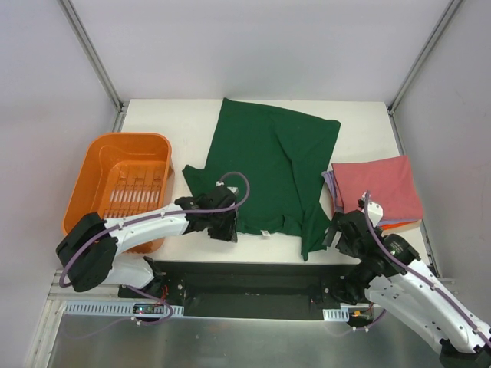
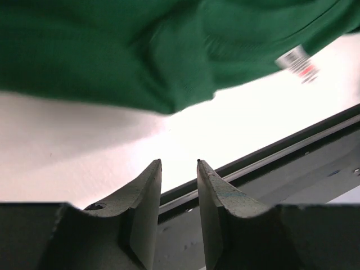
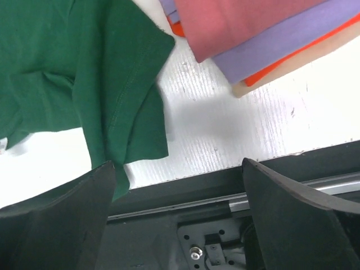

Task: Fold and stack the t-shirts
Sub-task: Flatten out the tshirt

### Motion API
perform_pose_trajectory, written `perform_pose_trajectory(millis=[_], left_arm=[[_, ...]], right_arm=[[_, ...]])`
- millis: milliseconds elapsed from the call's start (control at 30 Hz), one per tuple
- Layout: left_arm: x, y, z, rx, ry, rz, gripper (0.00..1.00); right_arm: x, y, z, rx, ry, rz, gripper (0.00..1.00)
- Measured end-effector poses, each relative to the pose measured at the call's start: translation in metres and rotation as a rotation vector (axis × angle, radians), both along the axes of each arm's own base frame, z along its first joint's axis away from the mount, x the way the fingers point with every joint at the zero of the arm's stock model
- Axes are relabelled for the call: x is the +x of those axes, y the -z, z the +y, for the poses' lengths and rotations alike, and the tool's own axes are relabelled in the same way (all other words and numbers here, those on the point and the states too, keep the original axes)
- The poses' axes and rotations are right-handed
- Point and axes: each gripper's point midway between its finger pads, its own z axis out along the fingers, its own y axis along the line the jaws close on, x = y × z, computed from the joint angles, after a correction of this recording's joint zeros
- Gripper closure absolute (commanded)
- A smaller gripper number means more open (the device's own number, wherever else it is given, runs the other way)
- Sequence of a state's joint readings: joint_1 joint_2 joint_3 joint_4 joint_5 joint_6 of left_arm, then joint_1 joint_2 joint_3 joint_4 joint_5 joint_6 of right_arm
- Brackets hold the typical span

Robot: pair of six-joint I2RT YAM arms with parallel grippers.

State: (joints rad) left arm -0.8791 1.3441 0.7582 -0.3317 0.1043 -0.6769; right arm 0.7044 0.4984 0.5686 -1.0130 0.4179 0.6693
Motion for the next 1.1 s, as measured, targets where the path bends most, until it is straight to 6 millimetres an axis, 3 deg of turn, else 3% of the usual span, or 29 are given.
perform_pose_trajectory(millis=[67, 100, 167, 200, 300, 400, 500, 633, 733, 800, 967, 1100], left_arm=[[-0.013, 0.01, 0.012, 0.02, -0.014, 0.032, 0.64], [-0.019, 0.014, 0.016, 0.029, -0.017, 0.048, 0.57], [-0.026, 0.014, 0.02, 0.033, -0.017, 0.066, 0.15], [-0.027, 0.01, 0.02, 0.022, -0.012, 0.057, 0.01], [-0.018, -0.013, 0.014, -0.028, -0.014, -0.017, 0.01], [0.011, -0.051, 0.002, -0.068, -0.028, -0.15, 0.01], [0.064, -0.096, -0.01, -0.122, -0.083, -0.269, 0.01], [0.142, -0.115, -0.005, -0.131, -0.183, -0.303, 0.01], [0.188, -0.099, -0.006, -0.121, -0.2, -0.27, 0.01], [0.197, -0.077, -0.01, -0.106, -0.184, -0.214, 0.01], [0.189, -0.012, -0.02, -0.068, -0.131, -0.035, 0.01], [0.179, 0.014, -0.017, -0.034, -0.127, 0.04, 0.01]], right_arm=[[0.0, 0.0, 0.001, -0.018, -0.055, -0.001, 0.01], [0.003, -0.003, 0.008, -0.01, -0.108, -0.014, 0.0], [0.011, -0.009, 0.03, 0.031, -0.231, -0.049, 0.0], [0.016, -0.012, 0.04, 0.045, -0.284, -0.065, 0.04], [0.032, -0.018, 0.073, 0.061, -0.459, -0.086, 0.04], [0.059, -0.025, 0.099, 0.035, -0.538, -0.076, 0.04], [0.086, -0.031, 0.131, 0.065, -0.6, -0.043, 0.04], [0.118, -0.02, 0.176, 0.16, -0.699, 0.013, 0.04], [0.121, 0.004, 0.192, 0.196, -0.771, 0.084, 0.04], [0.116, 0.019, 0.196, 0.206, -0.816, 0.133, 0.04], [0.101, 0.042, 0.201, 0.214, -0.905, 0.215, 0.04], [0.081, 0.05, 0.204, 0.209, -0.97, 0.245, 0.03]])
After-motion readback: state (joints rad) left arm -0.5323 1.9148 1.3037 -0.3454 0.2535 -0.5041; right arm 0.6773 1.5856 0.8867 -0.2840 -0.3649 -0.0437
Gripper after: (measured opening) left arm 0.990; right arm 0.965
